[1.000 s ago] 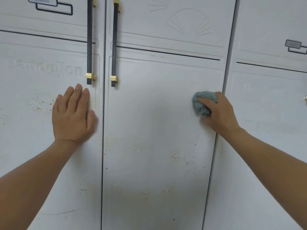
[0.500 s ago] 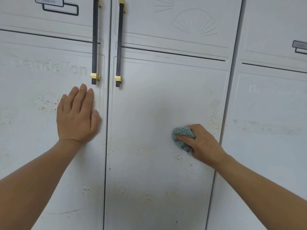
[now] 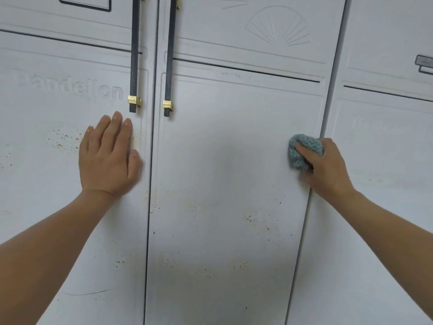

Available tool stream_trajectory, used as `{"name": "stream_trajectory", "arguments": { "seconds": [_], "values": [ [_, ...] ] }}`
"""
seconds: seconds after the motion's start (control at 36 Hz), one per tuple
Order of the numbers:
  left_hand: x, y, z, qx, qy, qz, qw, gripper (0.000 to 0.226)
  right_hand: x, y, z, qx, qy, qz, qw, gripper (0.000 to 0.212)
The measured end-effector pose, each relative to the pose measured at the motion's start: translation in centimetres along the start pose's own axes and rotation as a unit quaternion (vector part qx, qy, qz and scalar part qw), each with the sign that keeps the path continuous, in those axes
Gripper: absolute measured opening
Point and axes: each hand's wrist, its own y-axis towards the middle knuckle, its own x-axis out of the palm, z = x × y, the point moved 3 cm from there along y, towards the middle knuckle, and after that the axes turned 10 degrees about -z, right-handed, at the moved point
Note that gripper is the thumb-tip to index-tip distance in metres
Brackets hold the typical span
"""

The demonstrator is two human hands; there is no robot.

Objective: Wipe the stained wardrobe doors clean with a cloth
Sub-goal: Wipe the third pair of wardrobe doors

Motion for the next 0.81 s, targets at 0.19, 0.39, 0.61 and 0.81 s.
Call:
{"name": "stream_trajectory", "arguments": {
  "seconds": [0.19,0.39,0.61,0.81],
  "values": [
    [-0.1,0.0,0.1,-0.002,-0.004,-0.009,1.000,0.059,1.5,-1.5,-3.2,0.036,0.010,-0.044,0.998,0.032],
    [0.0,0.0,0.1,-0.001,0.002,-0.004,1.000,0.059,3.4,-4.2,-3.0,0.040,0.070,-0.028,0.996,0.055],
    [0.0,-0.1,0.1,0.000,0.003,-0.010,1.000,0.060,5.0,-6.5,-5.6,-0.125,0.012,-0.153,0.980,0.045],
    [-0.1,-0.1,0.1,-0.002,-0.003,-0.011,1.000,0.060,-2.3,0.7,0.2,0.085,-0.006,0.040,0.996,0.053]
  ]
}}
